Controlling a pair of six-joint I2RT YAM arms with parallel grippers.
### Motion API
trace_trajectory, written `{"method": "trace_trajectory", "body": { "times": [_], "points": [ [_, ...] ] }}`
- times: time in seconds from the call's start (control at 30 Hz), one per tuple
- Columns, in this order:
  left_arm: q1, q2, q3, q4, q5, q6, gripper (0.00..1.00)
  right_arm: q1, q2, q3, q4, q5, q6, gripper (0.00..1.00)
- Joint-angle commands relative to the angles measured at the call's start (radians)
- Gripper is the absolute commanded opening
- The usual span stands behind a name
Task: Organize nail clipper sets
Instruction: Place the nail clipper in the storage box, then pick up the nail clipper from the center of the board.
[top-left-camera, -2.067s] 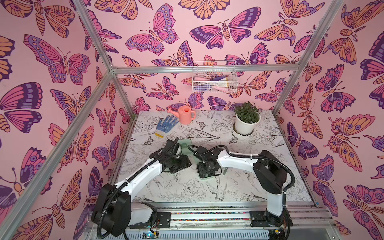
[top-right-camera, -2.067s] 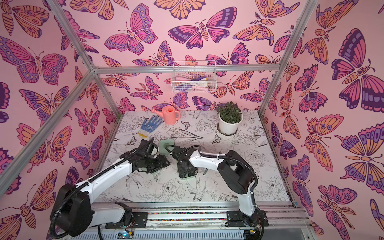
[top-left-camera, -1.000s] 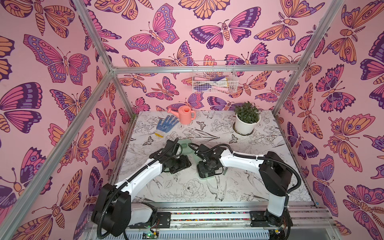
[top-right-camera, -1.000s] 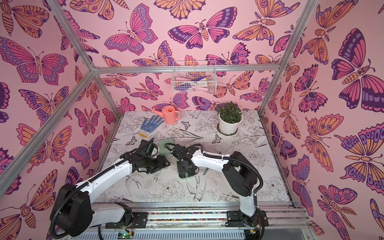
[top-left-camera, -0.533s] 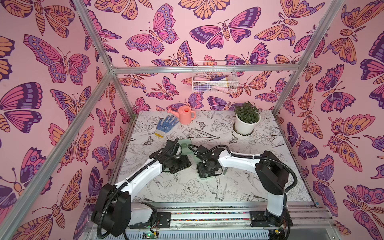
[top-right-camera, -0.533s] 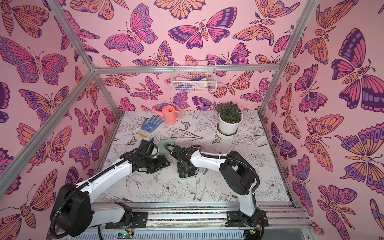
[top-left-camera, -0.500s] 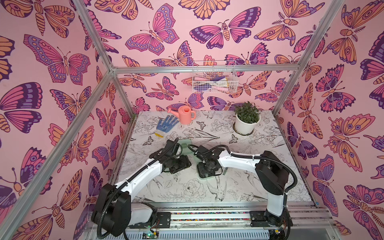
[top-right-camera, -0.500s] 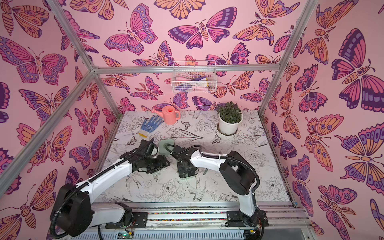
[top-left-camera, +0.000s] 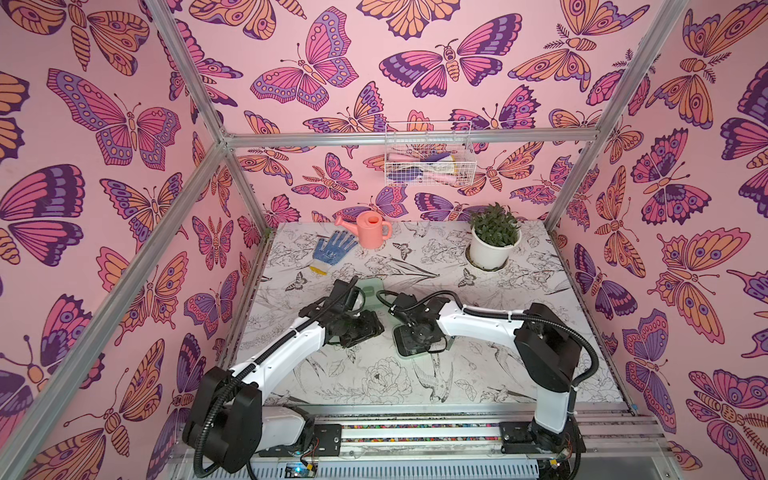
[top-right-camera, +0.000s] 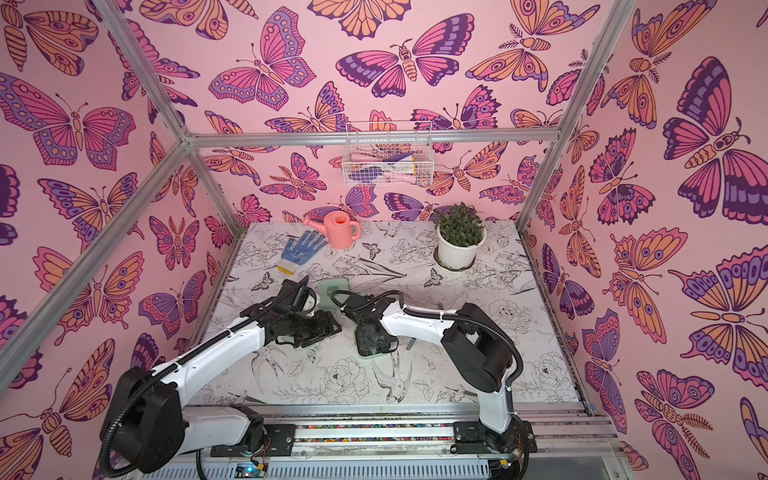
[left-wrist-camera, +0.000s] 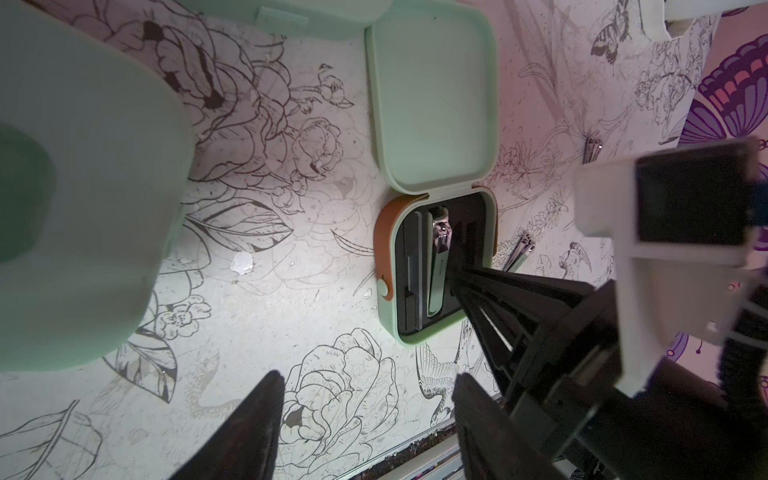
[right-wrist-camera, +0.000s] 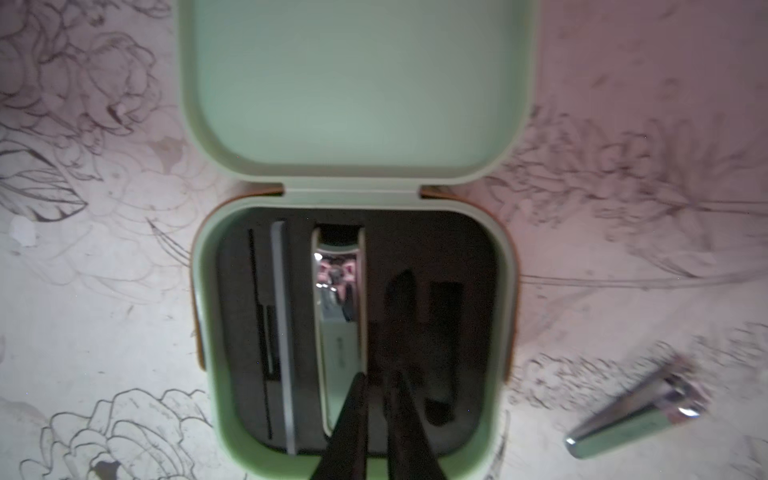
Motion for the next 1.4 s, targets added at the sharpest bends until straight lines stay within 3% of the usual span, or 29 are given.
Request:
{"method": "trace_trajectory", "body": {
  "times": [0.0, 0.1, 0.27, 0.47, 0.6, 0.97, 1.37],
  "points": [
    [-0.015, 0.01, 0.005, 0.006, 0.005, 0.011, 0.67, -0.005, -0.131, 0.033, -0.104, 0.151, 0.052, 0.21],
    [-0.021, 0.017, 0.007, 0.006, 0.008, 0.017, 0.67, -0.06, -0.214, -0.024, -0.118, 0.194, 0.065, 0.3],
    [-0.03, 0.036, 0.013, 0.006, 0.01, 0.025, 0.67, -0.244, -0.3, -0.087, -0.127, 0.117, -0.037, 0.35],
    [-0.042, 0.046, 0.012, 0.014, -0.01, 0.028, 0.67, -0.512, -0.284, -0.122, -0.087, -0.072, -0.242, 0.47],
    [-0.042, 0.048, 0.011, 0.025, -0.011, 0.028, 0.67, -0.621, -0.222, -0.132, -0.026, -0.143, -0.347, 0.52],
    [-0.045, 0.067, 0.017, 0.041, 0.002, 0.019, 0.67, -0.686, -0.043, -0.077, 0.019, -0.129, -0.454, 0.5],
    [-0.045, 0.083, 0.022, 0.043, 0.001, 0.009, 0.66, -0.711, 0.03, -0.059, 0.058, -0.161, -0.482, 0.32]
  ]
}}
